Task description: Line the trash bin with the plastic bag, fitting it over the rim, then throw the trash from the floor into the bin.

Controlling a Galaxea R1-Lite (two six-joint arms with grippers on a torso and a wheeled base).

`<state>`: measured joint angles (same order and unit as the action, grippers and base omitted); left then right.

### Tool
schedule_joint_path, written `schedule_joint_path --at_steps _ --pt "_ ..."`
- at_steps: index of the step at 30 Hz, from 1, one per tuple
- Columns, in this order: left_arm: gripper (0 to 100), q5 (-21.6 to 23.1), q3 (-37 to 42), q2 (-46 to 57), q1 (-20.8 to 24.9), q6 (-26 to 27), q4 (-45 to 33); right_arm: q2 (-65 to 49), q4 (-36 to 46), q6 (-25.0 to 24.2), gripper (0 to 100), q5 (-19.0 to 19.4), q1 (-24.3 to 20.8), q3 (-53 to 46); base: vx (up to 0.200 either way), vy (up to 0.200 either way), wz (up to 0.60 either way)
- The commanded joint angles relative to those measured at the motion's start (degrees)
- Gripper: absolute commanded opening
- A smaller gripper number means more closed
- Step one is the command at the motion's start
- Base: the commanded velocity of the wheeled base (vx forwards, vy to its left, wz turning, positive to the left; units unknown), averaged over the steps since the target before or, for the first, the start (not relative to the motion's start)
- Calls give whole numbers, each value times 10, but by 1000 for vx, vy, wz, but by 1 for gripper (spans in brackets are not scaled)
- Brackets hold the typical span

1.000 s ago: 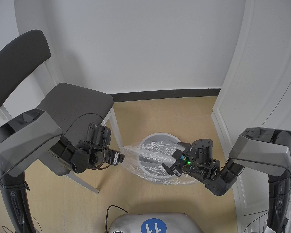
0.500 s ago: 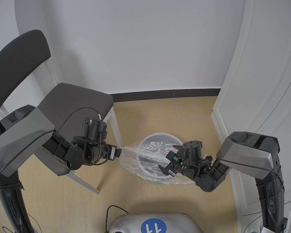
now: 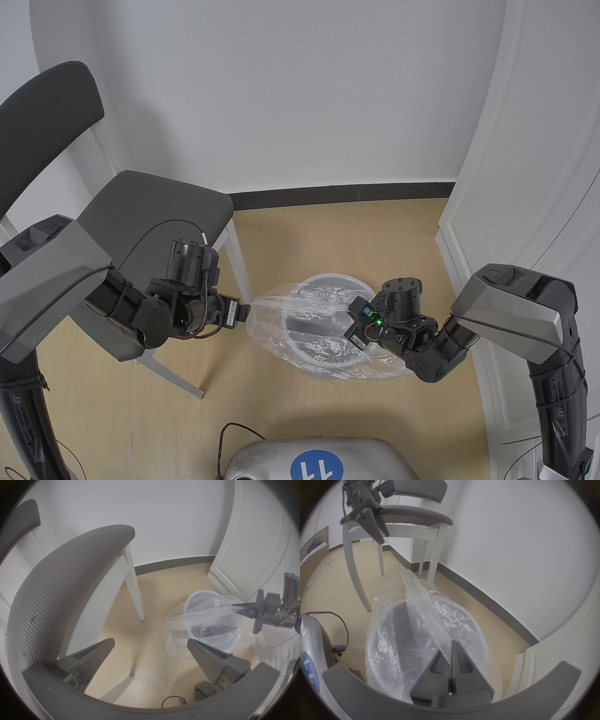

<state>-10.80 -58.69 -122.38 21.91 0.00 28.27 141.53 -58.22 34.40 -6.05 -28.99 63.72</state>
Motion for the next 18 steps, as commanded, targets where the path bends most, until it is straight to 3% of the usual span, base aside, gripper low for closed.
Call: schedule_joint_path --at_steps 1,10,18 --pt "100 -1 0 2 -1 0 1 -17 10 -6 0 0 5 18 0 0 0" --pt "100 -1 -1 -1 -2 0 17 5 62 -79 0 -7 19 126 0 0 0" --pt "100 -1 0 -4 -2 0 26 30 63 -94 0 -9 38 173 0 0 0"
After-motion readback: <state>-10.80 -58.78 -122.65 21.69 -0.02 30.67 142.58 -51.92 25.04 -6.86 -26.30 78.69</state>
